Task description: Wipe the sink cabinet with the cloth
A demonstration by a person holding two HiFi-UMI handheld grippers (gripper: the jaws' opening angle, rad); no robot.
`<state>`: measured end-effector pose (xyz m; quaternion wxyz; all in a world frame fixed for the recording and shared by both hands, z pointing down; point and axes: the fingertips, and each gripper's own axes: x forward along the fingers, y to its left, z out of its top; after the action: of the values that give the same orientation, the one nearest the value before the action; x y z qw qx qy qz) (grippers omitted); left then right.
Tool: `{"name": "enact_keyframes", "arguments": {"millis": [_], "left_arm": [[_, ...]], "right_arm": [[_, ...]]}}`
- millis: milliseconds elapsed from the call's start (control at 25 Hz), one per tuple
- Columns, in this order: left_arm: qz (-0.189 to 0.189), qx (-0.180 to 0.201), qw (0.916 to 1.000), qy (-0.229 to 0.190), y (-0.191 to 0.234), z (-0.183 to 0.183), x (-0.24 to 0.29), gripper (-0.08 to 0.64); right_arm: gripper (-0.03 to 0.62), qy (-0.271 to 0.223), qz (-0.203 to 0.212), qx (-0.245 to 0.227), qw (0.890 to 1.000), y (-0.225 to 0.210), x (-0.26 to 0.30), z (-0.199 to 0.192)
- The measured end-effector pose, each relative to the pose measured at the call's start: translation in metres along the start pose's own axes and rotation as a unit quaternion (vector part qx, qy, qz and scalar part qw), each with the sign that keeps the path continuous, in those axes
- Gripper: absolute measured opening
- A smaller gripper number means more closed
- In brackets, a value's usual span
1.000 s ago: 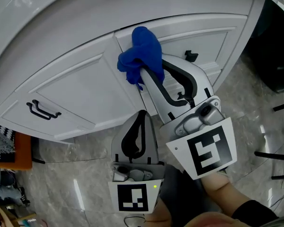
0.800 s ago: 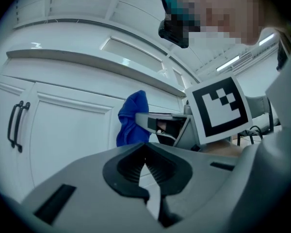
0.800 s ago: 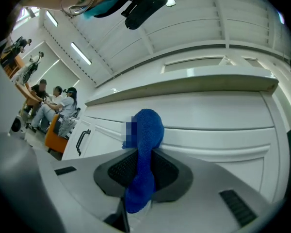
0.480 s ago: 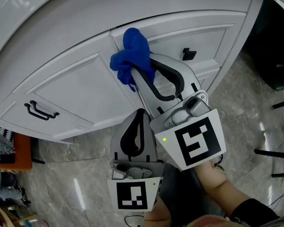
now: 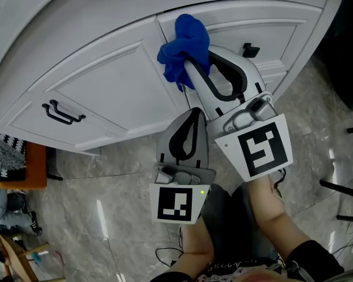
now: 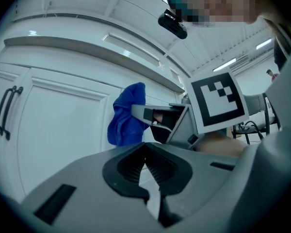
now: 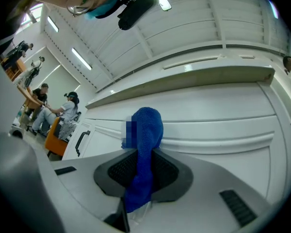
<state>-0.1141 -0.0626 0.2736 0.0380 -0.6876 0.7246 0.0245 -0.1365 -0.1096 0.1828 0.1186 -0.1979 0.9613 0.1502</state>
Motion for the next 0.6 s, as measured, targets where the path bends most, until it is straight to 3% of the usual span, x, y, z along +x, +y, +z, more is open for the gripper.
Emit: {"name": "enact_keyframes", "arguments": {"millis": [600], "left_arm": [[-0.021,-0.014,0.9997,-0.005,-0.021,-0.005,0.01,0.005]], "right_arm": [[0.083,0.012,-0.008,-0.015,1.0,0.001,0.002,0.006]]}}
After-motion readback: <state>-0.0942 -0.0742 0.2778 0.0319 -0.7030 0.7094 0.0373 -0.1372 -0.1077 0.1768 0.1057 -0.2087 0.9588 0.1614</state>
